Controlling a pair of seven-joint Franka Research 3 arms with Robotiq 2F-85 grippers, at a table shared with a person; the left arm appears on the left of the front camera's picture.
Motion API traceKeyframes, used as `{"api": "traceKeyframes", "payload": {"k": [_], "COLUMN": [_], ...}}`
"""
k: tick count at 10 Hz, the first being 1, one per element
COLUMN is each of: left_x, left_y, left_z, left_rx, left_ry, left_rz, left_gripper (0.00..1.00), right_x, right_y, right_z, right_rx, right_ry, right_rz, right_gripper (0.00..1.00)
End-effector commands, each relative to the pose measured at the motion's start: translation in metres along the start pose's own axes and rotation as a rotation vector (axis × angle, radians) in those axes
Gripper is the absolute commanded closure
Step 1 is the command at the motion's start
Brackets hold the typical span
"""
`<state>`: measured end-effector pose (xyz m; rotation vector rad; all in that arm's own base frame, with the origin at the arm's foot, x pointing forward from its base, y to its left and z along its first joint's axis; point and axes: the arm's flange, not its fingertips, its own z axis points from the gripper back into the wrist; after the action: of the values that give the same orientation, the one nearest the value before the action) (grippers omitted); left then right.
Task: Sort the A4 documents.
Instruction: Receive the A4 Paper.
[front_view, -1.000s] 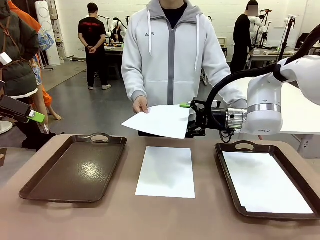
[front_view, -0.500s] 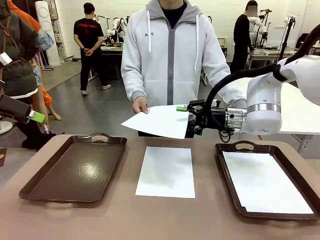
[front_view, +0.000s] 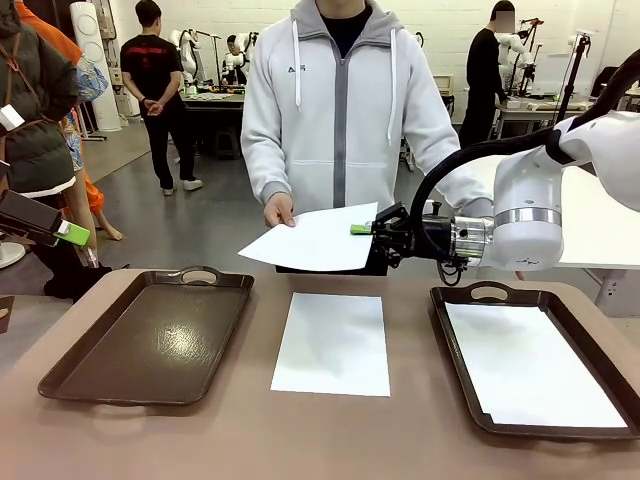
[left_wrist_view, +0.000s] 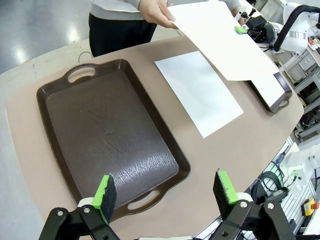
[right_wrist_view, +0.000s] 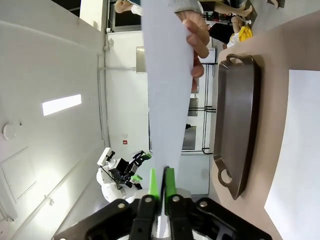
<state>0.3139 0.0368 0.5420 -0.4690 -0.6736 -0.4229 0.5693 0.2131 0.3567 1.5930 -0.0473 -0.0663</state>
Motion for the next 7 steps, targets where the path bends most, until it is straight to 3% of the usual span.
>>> {"api": "traceKeyframes", "payload": {"k": [1,7], "left_x": [-0.0002,-0.0002], "left_y": [0.0011,0.0011], "left_z": [-0.0003,-0.0003], "left_rx": [-0.021,-0.021], "left_ry": [-0.005,-0.005], "left_rz": [-0.007,-0.007], "left_gripper": [0.0,0.0], "right_x": [0.0053,0.0048], "right_y": [-0.0021,-0.0061], "right_z": [-0.0035,0.0018], "right_rx": [0.015,0.011], "right_ry": [0.015,0.03], "right_rz": [-0.008,-0.028], "right_gripper": [1.0,1.0]}}
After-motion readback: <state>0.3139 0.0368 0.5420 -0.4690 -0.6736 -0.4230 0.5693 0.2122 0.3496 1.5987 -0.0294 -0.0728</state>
